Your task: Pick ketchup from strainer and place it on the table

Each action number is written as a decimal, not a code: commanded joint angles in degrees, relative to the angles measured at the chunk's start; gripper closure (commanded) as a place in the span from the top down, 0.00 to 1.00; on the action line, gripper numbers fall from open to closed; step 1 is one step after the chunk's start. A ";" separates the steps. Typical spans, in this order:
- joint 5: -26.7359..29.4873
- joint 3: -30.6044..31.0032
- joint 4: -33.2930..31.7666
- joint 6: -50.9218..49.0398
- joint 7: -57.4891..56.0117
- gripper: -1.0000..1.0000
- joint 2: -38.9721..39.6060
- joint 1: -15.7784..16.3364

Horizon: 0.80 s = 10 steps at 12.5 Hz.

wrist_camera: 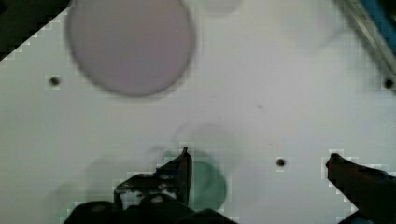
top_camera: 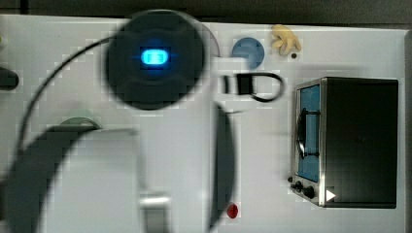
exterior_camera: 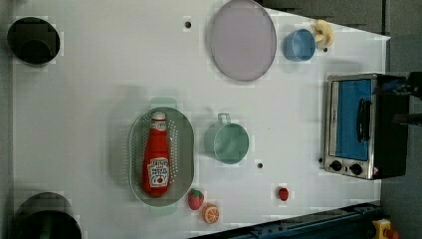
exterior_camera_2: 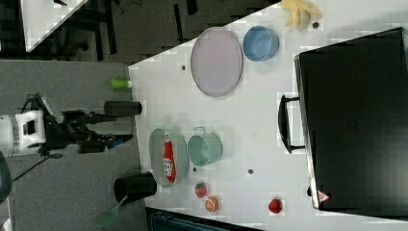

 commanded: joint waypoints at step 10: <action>-0.09 28.85 -6.66 11.02 4.17 1.00 13.74 6.59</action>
